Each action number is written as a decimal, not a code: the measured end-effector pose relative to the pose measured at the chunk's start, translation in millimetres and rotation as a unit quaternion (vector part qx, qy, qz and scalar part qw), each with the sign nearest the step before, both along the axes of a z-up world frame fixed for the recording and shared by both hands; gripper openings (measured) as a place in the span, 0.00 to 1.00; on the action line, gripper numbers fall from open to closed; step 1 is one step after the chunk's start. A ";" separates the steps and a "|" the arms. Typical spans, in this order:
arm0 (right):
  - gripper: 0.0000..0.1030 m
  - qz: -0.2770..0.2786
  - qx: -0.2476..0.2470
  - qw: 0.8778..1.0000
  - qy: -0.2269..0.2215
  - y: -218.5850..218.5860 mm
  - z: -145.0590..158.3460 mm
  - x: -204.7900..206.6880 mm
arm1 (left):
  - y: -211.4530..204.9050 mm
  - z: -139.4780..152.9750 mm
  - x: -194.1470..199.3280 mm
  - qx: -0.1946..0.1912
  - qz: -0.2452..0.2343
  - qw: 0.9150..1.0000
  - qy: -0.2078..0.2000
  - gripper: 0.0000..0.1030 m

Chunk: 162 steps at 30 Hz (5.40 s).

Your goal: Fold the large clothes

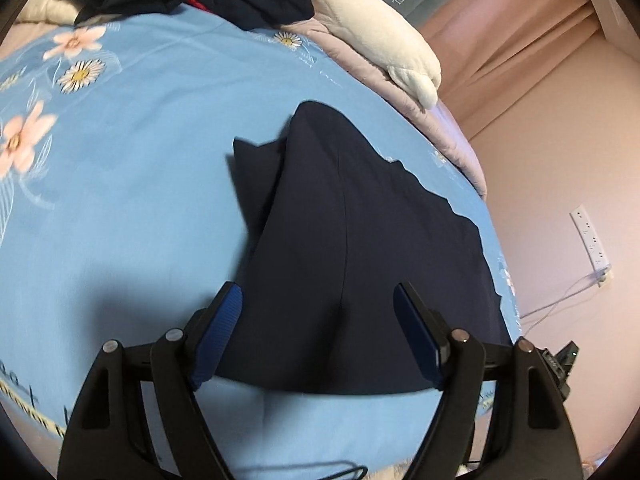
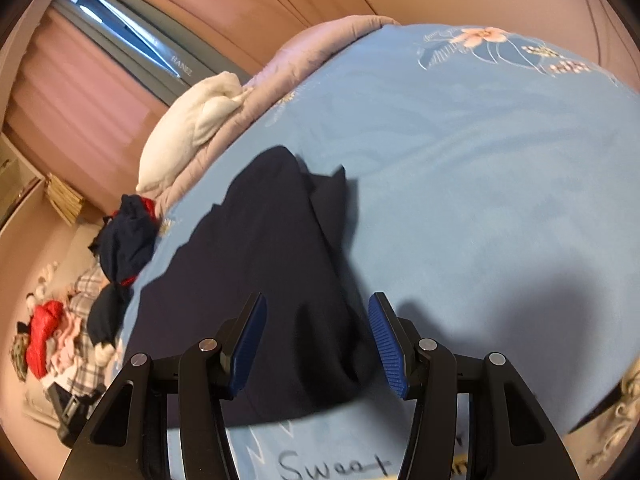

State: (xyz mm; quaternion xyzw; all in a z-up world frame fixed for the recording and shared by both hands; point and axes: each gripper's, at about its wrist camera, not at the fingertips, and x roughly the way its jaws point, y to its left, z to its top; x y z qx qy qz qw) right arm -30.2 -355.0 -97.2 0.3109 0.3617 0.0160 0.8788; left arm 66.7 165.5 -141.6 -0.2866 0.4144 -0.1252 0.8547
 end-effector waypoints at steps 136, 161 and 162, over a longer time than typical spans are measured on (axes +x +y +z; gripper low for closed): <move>0.30 0.342 -0.228 0.911 -0.013 254.9 18.0 47.0 | -70.9 38.1 100.5 0.054 -0.089 0.994 0.020 0.36; 0.30 0.272 -0.069 0.956 -0.082 167.2 15.8 11.9 | -177.0 97.3 90.7 0.180 -0.110 0.977 -0.028 0.15; 0.30 0.264 -0.061 0.959 -0.084 163.4 15.3 12.7 | -188.5 100.3 92.3 0.185 -0.120 0.975 -0.030 0.15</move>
